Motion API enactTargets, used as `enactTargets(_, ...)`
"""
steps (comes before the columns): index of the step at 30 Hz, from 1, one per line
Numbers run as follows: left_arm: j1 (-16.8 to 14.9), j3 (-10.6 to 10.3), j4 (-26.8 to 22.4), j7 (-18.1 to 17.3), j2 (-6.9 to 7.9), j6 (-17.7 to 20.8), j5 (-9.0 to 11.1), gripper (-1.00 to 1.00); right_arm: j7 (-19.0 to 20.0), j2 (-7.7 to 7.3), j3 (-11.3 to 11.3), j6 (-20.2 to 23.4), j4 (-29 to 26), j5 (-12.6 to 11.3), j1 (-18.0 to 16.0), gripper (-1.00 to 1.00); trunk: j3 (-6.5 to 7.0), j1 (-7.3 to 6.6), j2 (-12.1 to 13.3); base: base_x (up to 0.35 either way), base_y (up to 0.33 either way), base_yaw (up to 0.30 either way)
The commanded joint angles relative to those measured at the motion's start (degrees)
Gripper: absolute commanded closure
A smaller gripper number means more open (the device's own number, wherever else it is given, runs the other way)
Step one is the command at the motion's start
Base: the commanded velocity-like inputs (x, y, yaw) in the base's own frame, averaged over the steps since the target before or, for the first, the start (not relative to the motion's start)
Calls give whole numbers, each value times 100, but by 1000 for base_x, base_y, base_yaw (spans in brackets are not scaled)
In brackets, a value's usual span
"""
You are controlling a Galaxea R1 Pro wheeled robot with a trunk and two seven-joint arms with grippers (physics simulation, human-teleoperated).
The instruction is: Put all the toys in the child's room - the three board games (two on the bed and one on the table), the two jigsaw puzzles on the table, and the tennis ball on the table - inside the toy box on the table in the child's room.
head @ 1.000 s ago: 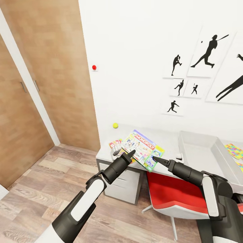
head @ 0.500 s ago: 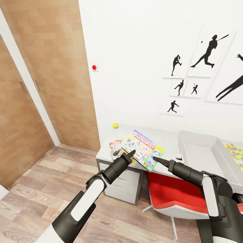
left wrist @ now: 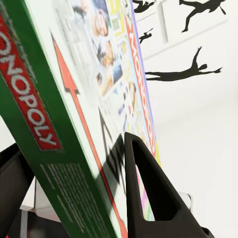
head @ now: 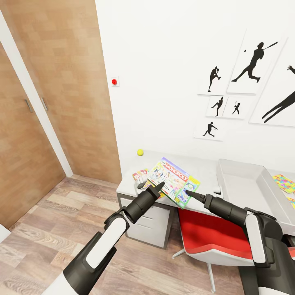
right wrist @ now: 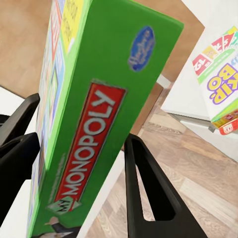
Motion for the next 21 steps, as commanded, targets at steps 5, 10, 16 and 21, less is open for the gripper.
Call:
enactTargets(5,-5,2,2,-7,0,28,46,100,39,-1,-13,29,-5,-14,-7,100,-12,3,-12,0,0,0)
enactTargets(10,-2,2,2,-7,0,29,46,100,40,-4,-20,29,-8,-15,-7,100,-12,3,-12,0,0,0)
enactTargets(16,-6,2,1,-7,0,32,46,-100,40,-8,-23,29,-10,-16,-7,100,-12,3,-12,0,0,0)
enactTargets(21,-5,2,-2,-7,2,36,46,-100,40,-9,-29,29,-10,-20,-7,100,-12,3,-12,0,0,0)
